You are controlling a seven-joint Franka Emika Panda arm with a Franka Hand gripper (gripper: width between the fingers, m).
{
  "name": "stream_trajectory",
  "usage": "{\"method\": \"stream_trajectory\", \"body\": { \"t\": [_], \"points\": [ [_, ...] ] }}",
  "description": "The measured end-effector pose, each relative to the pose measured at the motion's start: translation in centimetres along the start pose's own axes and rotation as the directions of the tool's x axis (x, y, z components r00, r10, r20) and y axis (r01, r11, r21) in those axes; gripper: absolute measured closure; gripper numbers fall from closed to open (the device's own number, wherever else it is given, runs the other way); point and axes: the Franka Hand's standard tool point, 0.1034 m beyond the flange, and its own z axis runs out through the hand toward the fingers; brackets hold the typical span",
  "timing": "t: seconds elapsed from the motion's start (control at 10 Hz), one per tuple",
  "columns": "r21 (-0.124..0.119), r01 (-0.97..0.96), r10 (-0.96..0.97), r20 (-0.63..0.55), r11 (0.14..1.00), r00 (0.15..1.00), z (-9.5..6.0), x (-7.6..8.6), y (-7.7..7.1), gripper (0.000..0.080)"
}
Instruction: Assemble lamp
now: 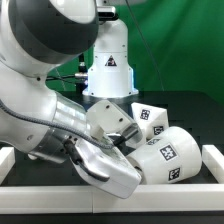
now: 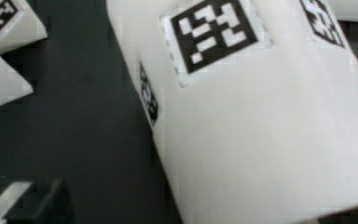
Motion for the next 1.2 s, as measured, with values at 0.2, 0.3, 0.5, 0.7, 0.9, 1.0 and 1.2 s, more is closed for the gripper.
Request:
{"method": "stream_trajectory", "body": {
  "t": [0.2,0.3,0.5,0.7,0.9,1.0,1.2],
  "points": [
    [-0.001,-0.003,0.003,0.001,1.0,1.0,0.1,0.1,0.1,0.01],
    [-0.001,-0.004,0.004,0.002,1.0,1.0,0.1,0.1,0.1,0.019],
    [-0.001,-0.004,0.004,0.002,1.0,1.0,0.2,0.2,0.2,0.0364],
    [-0.002,-0.005,0.005,0.002,1.0,1.0,0.2,0.2,0.2,0.0564],
    [-0.002,-0.006,0.006,0.002,1.0,1.0,0.2,0.3,0.2,0.0699],
    [-0.003,-0.006,0.006,0.003,1.0,1.0,0.2,0.3,0.2,0.0753],
    [-0.006,0.006,-0.006,0.002,1.0,1.0,-0.9,0.6,0.7,0.0753]
  ]
}}
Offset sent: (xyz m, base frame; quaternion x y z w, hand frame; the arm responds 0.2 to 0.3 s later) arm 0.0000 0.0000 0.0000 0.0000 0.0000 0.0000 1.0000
